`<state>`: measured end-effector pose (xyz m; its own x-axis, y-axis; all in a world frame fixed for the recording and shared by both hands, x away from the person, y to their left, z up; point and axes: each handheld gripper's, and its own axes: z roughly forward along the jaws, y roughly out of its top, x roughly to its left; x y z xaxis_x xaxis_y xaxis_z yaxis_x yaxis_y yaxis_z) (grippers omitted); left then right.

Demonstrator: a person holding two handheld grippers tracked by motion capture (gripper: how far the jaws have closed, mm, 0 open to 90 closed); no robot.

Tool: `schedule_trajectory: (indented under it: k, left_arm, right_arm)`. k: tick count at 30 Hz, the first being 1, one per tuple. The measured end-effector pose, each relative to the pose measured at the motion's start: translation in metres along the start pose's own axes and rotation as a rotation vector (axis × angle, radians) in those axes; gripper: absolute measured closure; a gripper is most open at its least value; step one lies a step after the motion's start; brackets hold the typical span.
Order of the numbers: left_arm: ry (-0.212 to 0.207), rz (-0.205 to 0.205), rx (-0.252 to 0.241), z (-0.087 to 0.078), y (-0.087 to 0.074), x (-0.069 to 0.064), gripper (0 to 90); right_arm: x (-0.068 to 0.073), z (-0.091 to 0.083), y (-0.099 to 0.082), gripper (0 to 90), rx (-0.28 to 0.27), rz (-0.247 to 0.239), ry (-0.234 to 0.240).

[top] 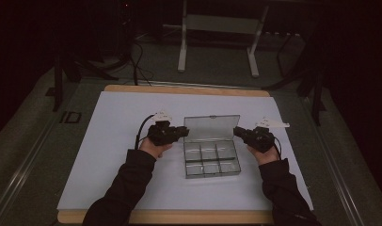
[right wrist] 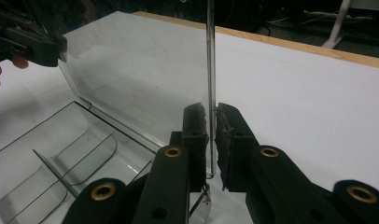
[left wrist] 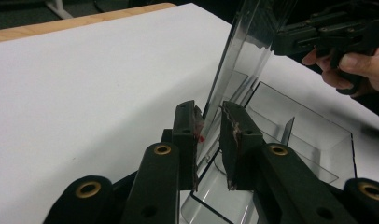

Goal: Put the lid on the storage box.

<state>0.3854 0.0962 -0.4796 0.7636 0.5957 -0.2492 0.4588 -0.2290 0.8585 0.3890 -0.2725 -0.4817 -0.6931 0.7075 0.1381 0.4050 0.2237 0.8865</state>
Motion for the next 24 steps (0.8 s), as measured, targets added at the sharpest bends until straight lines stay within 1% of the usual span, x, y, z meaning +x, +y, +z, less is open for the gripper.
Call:
schedule_trajectory:
  k: [2, 5, 8, 10, 15, 18, 19, 20, 24]
  left_arm:
    - [0.008, 0.008, 0.011, -0.001, 0.0, -0.002, 77.6]
    - [0.02, 0.036, 0.029, -0.002, 0.001, -0.007, 77.6]
    - [0.029, 0.052, 0.042, -0.004, 0.0, -0.01, 77.5]
    - [0.031, 0.058, 0.047, -0.006, -0.001, -0.011, 77.8]
    - [0.018, 0.06, 0.062, -0.009, -0.007, -0.012, 77.9]
    - [0.017, 0.075, 0.069, -0.009, -0.009, -0.014, 77.9]
    - [0.017, 0.087, 0.072, -0.01, -0.009, -0.015, 77.9]
    - [0.015, 0.083, 0.073, -0.01, -0.009, -0.016, 78.0]
    - [0.016, 0.098, 0.08, -0.011, -0.011, -0.018, 77.9]
  right_arm:
    - [0.0, 0.0, -0.001, 82.1, -0.002, 0.0, 0.002]
    - [0.002, -0.003, -0.003, 82.0, -0.002, -0.002, 0.012]
    - [0.003, -0.004, -0.004, 82.0, 0.001, 0.0, 0.014]
    - [0.003, -0.005, -0.006, 81.9, 0.001, -0.007, 0.015]
    - [0.003, -0.006, -0.011, 81.0, 0.006, -0.003, 0.029]
    - [0.003, -0.006, -0.014, 80.7, 0.011, -0.009, 0.033]
    - [0.003, -0.006, -0.014, 80.6, 0.01, -0.008, 0.035]
    - [0.004, -0.007, -0.015, 80.7, 0.009, -0.013, 0.037]
    - [0.004, -0.009, -0.017, 80.9, 0.013, -0.01, 0.046]
